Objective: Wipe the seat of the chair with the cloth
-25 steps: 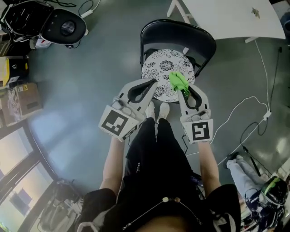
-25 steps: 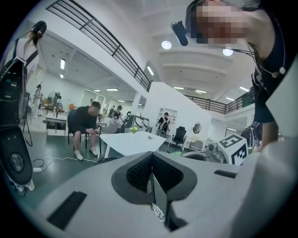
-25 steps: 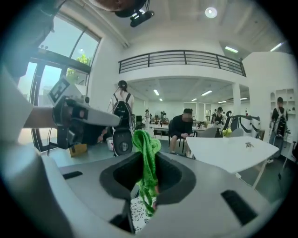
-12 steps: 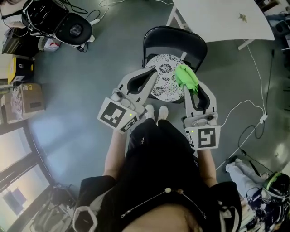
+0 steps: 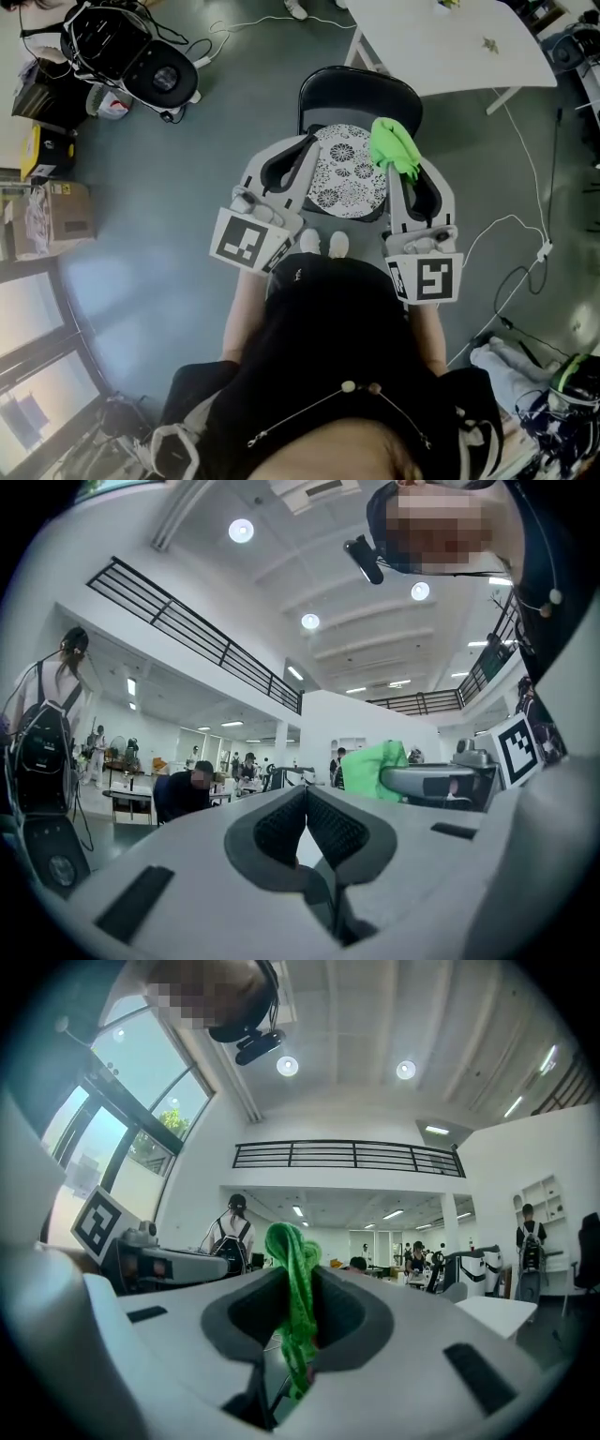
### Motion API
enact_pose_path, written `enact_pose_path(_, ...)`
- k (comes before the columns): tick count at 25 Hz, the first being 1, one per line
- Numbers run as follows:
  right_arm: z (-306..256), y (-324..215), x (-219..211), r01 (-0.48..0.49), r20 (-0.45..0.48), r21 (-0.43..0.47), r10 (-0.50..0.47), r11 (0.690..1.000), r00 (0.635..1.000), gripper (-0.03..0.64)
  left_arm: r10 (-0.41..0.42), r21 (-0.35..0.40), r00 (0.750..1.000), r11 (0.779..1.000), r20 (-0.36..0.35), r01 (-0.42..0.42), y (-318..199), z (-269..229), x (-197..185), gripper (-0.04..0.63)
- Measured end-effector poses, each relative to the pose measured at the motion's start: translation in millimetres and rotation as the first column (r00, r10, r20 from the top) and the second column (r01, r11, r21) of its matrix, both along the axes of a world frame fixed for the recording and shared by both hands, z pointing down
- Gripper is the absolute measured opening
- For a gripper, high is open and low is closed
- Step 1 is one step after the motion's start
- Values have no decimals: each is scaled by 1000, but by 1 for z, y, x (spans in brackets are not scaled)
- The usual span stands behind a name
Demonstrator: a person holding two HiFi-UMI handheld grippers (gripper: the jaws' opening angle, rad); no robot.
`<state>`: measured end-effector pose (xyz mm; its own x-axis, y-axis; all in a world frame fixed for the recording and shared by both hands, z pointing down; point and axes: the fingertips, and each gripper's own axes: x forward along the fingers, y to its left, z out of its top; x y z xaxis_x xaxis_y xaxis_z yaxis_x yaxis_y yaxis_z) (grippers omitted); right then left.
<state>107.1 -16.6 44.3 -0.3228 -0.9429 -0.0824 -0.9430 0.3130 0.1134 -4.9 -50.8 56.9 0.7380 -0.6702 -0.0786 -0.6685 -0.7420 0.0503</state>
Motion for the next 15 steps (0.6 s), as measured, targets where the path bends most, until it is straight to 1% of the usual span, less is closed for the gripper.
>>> enact_pose_path(5,-6,-2,3,-7,0,14,7,1000,1000,81,-16,2,1000,1000,-3,16,-2,-1,-1,6)
enact_pose_path(8,-3,-2,7,-21,4,10,21,1000,1000,81,-11,0,1000,1000,-4,11,-1,1,0,6)
enact_pose_path(12,3,4,21,-40,10,5,40,999,999,81,8,-9,1000,1000,11,-8,3,8,13,6)
enact_pose_path(15,4,2,31,-52,10,2,52,999,999,81,21,-5,1000,1000,-1,-21,-1,7,24,6)
